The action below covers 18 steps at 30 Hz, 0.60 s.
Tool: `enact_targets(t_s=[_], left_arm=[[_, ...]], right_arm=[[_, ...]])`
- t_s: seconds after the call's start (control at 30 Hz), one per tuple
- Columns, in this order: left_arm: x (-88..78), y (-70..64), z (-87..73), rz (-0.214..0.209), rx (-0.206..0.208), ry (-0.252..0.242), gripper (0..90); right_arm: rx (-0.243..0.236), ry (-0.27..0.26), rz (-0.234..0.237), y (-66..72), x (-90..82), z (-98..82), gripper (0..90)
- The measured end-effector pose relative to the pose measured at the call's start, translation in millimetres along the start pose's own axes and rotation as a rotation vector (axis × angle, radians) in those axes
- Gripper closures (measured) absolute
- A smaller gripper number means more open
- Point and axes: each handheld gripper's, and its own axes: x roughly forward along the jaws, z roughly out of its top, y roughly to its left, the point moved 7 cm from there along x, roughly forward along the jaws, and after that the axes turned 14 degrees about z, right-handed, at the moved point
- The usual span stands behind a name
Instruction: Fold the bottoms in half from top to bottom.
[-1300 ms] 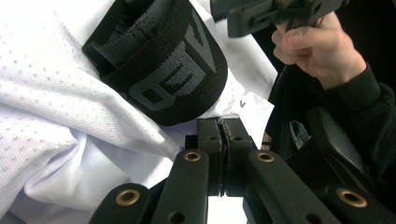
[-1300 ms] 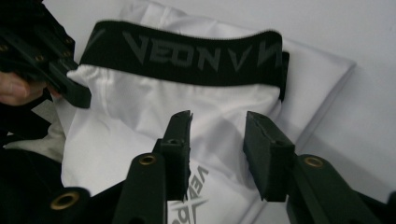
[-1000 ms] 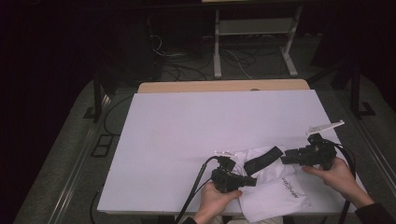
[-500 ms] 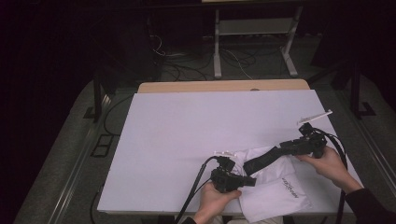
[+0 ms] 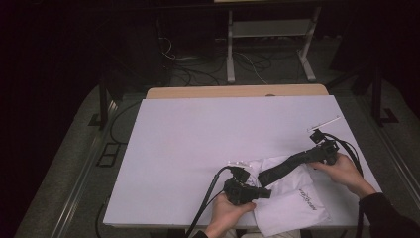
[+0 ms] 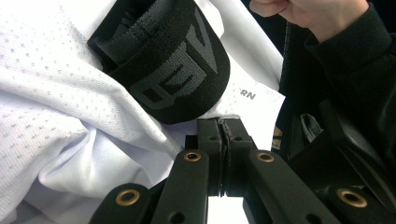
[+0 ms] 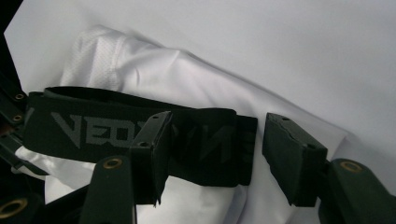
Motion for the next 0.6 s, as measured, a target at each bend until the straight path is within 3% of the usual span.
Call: enact_targets(t_s=[0.23, 0.53, 0.6], left_arm=[[0.6, -0.2, 0.1, -0.004, -0.002, 0.0, 87.1], [0.6, -0.6, 0.6, -0.007, -0.004, -0.004, 86.9], [0.6, -0.7, 0.4, -0.007, -0.002, -0.001, 86.8]], right_arm=[[-0.004, 0.027, 0.012, 0.8, 6.8, -0.2, 43.1], [-0.077, 0.01, -0.034, 5.4, 1.6, -0.2, 67.6], [-0.086, 0.008, -0.038, 6.3, 1.1, -0.1, 69.0]])
